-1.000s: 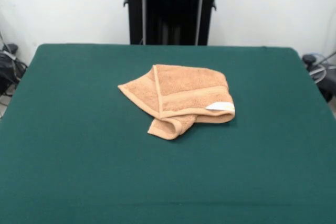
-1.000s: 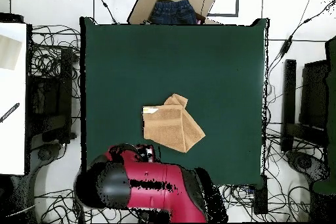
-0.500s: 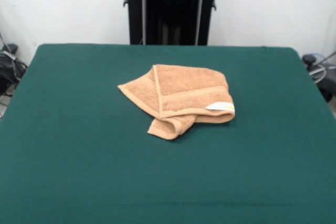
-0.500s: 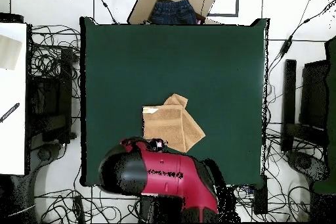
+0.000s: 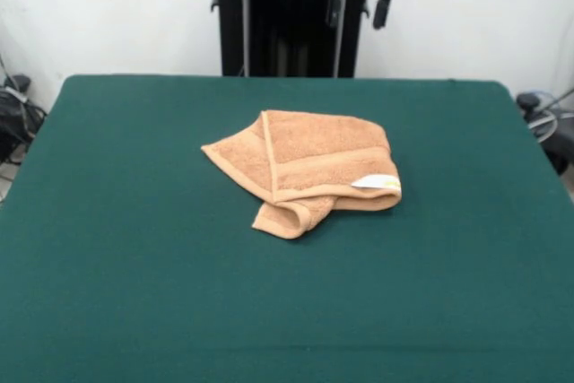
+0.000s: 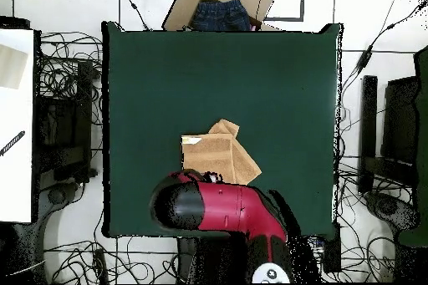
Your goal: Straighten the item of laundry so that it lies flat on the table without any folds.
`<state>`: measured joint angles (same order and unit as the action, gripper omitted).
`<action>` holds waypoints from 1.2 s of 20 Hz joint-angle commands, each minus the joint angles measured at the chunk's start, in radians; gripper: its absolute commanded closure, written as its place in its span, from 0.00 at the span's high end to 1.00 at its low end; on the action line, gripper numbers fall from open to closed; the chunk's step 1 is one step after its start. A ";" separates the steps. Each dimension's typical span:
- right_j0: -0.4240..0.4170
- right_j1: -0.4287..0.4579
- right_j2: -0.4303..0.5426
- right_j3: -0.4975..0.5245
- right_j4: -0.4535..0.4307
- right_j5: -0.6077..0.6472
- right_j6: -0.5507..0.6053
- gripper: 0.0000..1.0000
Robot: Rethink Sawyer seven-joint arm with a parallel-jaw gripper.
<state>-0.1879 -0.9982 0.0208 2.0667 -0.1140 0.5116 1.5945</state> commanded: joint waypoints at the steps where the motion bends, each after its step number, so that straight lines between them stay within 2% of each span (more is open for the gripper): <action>1: -0.022 0.100 0.123 0.041 -0.077 -0.064 -0.010 1.00; 6: -0.051 0.161 0.155 0.009 -0.090 -0.074 -0.017 1.00; 11: -0.078 0.175 0.178 0.016 -0.096 -0.095 -0.008 1.00; 17: -0.090 0.234 0.186 -0.048 -0.112 -0.044 -0.018 1.00; 24: -0.114 0.248 0.205 -0.077 -0.139 -0.023 -0.025 1.00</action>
<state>-0.2779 -0.7928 0.1332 2.0502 -0.1960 0.4998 1.5945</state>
